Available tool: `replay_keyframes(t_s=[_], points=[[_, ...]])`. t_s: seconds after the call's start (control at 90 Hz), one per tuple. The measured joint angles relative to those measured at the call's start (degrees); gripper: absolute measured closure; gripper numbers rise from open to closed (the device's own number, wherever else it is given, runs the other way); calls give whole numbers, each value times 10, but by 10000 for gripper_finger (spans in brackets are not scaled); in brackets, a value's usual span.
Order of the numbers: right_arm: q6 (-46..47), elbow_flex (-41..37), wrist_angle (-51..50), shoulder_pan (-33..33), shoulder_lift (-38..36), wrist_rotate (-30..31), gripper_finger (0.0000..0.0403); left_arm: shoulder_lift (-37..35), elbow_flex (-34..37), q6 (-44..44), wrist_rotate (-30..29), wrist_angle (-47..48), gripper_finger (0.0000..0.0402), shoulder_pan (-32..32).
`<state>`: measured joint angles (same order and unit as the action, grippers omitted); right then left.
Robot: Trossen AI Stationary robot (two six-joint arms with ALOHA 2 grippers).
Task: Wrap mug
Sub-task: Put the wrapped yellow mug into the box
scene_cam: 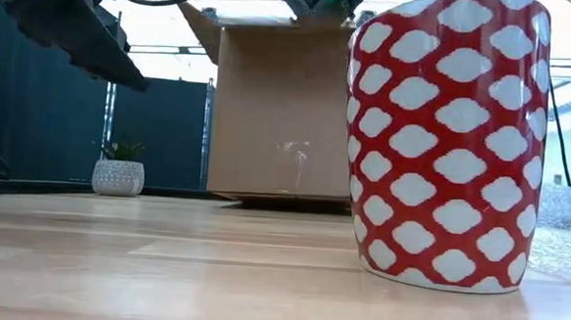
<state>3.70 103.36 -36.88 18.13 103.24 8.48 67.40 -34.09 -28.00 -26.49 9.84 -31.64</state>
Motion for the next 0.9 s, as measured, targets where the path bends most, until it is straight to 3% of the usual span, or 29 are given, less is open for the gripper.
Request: replay_keyframes(t_s=[0.244, 0.433, 0.622, 0.9], points=[[4, 28, -30, 5, -6, -4, 387, 0, 0, 14, 1, -1, 230, 0], [35, 41, -10, 64, -5, -5, 387, 0, 0, 15, 1, -4, 230, 0], [66, -2, -35, 94, 37, -58, 387, 0, 0, 14, 1, -4, 230, 0], [72, -28, -62, 94, 111, -57, 387, 0, 0, 14, 1, -4, 230, 0]])
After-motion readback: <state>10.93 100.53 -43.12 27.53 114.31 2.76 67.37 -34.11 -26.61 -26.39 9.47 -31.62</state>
